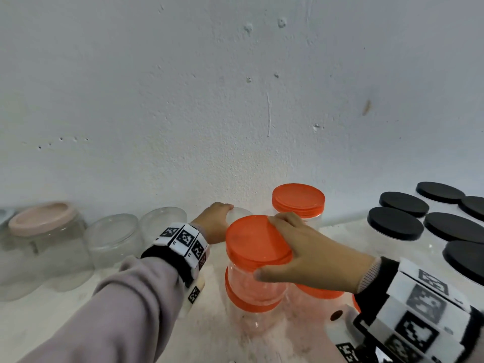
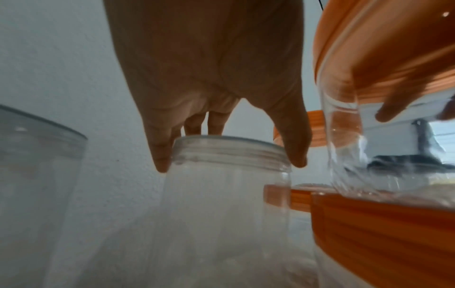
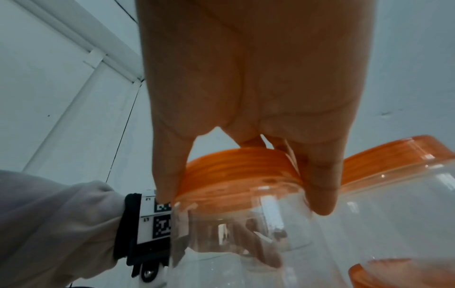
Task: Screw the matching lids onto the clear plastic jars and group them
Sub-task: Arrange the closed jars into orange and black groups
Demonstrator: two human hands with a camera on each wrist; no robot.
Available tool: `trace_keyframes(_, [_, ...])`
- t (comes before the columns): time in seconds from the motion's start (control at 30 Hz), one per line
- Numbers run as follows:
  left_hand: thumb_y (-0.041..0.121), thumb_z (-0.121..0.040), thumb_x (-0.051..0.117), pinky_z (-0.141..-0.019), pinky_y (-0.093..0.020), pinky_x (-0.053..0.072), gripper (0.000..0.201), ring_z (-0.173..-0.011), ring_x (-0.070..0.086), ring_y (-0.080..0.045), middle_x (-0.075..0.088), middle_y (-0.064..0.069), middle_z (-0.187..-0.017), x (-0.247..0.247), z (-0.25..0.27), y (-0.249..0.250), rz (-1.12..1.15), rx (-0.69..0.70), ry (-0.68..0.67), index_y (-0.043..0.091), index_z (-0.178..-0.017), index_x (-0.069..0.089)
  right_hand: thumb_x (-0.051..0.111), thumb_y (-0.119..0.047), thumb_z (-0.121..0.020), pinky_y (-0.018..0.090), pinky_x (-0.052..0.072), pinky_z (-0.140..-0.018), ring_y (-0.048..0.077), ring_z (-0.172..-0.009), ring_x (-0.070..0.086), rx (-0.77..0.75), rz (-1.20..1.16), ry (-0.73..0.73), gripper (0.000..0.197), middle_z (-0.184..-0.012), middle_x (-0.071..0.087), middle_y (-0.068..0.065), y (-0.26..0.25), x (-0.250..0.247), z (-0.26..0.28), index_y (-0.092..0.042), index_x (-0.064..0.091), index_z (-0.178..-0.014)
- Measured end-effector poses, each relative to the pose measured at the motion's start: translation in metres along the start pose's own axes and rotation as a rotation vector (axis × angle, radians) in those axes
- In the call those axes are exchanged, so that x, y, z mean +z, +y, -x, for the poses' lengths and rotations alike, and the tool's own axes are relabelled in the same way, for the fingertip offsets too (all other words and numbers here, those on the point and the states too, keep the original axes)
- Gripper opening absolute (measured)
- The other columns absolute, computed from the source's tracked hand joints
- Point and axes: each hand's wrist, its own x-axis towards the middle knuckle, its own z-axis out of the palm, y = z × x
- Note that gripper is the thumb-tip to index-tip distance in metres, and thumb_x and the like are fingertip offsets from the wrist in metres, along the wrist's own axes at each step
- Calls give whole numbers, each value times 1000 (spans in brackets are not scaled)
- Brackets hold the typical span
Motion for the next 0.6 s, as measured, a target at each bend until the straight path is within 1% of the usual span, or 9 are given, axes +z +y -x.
trace_keyframes(0.07, [41,-76,75,-102,-30,34,74,-128,45,-24,45,-9,-142,-12,11,-3,19,36,109,10,-137,46,66,-67,-71,22,34,-98,7,-126,32,20,-60,46,108,-147,13,-20,3,6,4,-31,3,-151])
trace_keyframes(0.13, [50,-66,80,-101,-30,35,91,-128,44,-22,44,-6,-144,-33,25,-6,96,45,187,14,-141,42,68,-67,-68,25,31,-104,10,-136,26,55,-160,101,119,-155,5,-18,6,15,8,-32,-10,-151])
trace_keyframes(0.2, [63,-57,80,-99,-29,35,106,-127,44,-20,43,-4,-144,-60,36,-11,187,54,252,18,-143,38,72,-63,-66,23,30,-105,9,-137,28,81,-277,155,125,-156,9,-13,8,26,12,-32,-16,-149])
trace_keyframes(0.27, [73,-47,77,-96,-28,35,114,-122,46,-17,46,-5,-140,-89,45,-18,238,53,319,20,-141,39,76,-57,-64,25,34,-106,9,-133,35,88,-396,194,123,-152,22,-10,9,38,15,-37,-12,-148])
trace_keyframes(0.33, [76,-40,76,-95,-29,37,116,-118,47,-14,48,-4,-136,-115,55,-27,274,49,378,24,-137,42,80,-51,-63,30,39,-107,8,-127,44,97,-512,228,114,-142,37,-15,11,50,17,-47,-3,-141])
trace_keyframes(0.37, [78,-37,75,-93,-29,37,115,-115,47,-12,48,-1,-134,-125,59,-31,276,40,406,26,-134,43,81,-47,-63,30,40,-106,6,-124,46,112,-559,240,113,-137,40,-19,13,55,18,-48,-1,-140])
trace_keyframes(0.43, [80,-34,73,-88,-27,36,110,-111,47,-9,48,2,-129,-142,69,-43,244,1,461,31,-128,45,84,-41,-63,30,39,-105,3,-119,46,159,-609,254,116,-132,42,-22,14,65,19,-42,2,-145])
trace_keyframes(0.53, [71,-43,78,-87,-28,35,99,-110,47,-11,49,-2,-131,-153,78,-59,176,-66,499,28,-127,45,86,-38,-61,31,39,-104,4,-118,43,211,-623,245,113,-130,39,-22,16,80,20,-37,9,-144])
trace_keyframes(0.6, [60,-55,81,-88,-29,35,90,-115,48,-16,49,-6,-133,-154,80,-70,147,-105,528,25,-129,44,88,-35,-60,23,41,-96,2,-112,45,226,-647,236,107,-123,40,-25,17,88,19,-38,16,-139])
